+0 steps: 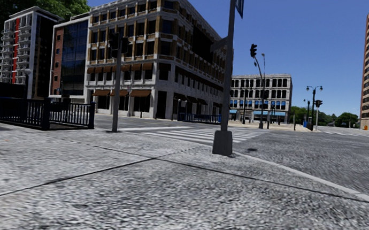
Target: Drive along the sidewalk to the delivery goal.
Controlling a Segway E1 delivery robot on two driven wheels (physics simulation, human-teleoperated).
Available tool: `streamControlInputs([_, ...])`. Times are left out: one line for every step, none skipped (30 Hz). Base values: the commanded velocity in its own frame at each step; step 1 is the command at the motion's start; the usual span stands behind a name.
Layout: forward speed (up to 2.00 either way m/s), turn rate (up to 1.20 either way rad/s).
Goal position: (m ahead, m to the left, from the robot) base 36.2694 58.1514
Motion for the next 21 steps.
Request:
streamControlInputs([1.59,0.0])
streamControlInputs([1.59,0.0])
streamControlInputs([1.59,0.0])
streamControlInputs([1.59,0.0])
streamControlInputs([1.59,0.0])
streamControlInputs([1.59,0.0])
streamControlInputs([1.59,0.0])
streamControlInputs([1.59,0.0])
streamControlInputs([1.59,0.0])
streamControlInputs([1.59,0.18])
streamControlInputs([1.59,0.39])
streamControlInputs([1.59,0.62])
streamControlInputs([1.59,0.72])
streamControlInputs([1.59,0.72])
streamControlInputs([1.59,0.78])
streamControlInputs([1.59,0.8])
streamControlInputs([1.59,0.8])
streamControlInputs([1.59,0.8])
streamControlInputs([1.59,0.81])
streamControlInputs([1.59,0.81])
streamControlInputs([1.59,0.81])
